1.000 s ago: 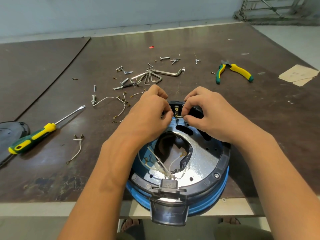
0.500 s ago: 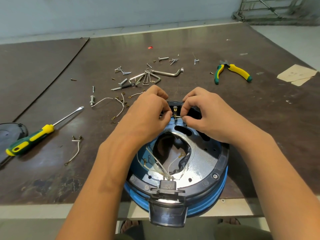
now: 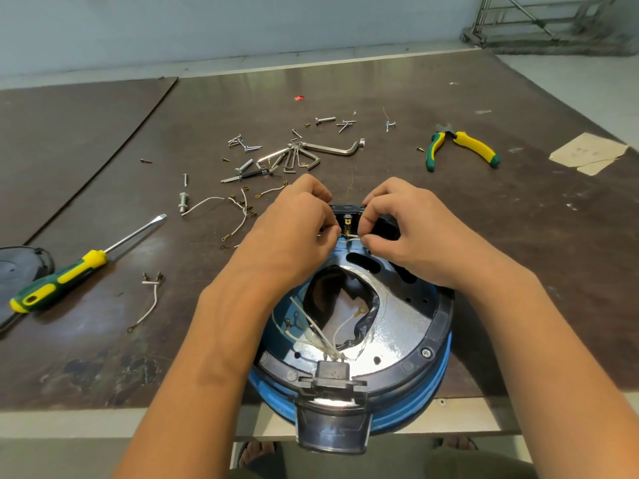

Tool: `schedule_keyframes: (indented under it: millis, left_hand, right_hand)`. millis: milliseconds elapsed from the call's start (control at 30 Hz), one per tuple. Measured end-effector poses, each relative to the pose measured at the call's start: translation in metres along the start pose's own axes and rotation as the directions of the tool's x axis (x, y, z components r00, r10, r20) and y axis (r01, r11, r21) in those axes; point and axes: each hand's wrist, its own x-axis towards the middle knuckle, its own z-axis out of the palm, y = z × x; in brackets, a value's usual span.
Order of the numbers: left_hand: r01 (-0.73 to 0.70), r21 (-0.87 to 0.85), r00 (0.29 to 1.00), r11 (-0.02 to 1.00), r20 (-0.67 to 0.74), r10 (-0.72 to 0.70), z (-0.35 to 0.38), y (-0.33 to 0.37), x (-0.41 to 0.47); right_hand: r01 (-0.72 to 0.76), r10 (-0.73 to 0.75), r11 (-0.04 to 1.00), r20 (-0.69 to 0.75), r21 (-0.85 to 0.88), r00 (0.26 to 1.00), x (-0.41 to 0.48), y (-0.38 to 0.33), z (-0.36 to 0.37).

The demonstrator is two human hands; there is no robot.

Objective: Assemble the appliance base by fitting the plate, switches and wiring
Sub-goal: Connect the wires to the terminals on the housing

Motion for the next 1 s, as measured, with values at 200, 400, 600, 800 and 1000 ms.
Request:
schedule_keyframes:
  millis: [200,400,600,800,1000]
  left_hand:
    - [-0.003,-0.008,1.000,1.000,-0.007,0.003,0.000,0.001,-0.001]
    - [-0.004,0.020,0.998,1.000,0.058,0.002,-0.002,0.005,-0.001]
    - [-0.004,0.080,0.998,0.997,0.060,-0.001,-0.001,0.008,0.001]
    - [-0.006,0.107,0.999,0.994,0.047,0.001,0.000,0.011,0.001]
    - [-0.016,0.102,0.999,0.995,0.043,0.012,0.000,0.012,0.000]
  right_hand:
    - [-0.015,0.015,1.000,-0.038,0.004,0.999,0.001,0.000,0.001]
    - [-0.034,0.035,0.999,-0.045,0.017,0.998,0.001,0.000,0.002]
    - [-0.051,0.051,0.999,-0.018,-0.014,0.999,0.002,-0.001,0.001]
    - [-0.054,0.053,0.998,-0.018,-0.016,0.998,0.002,0.000,0.000]
    - [-0.055,0.053,0.998,-0.066,-0.029,0.996,0.003,0.001,0.002]
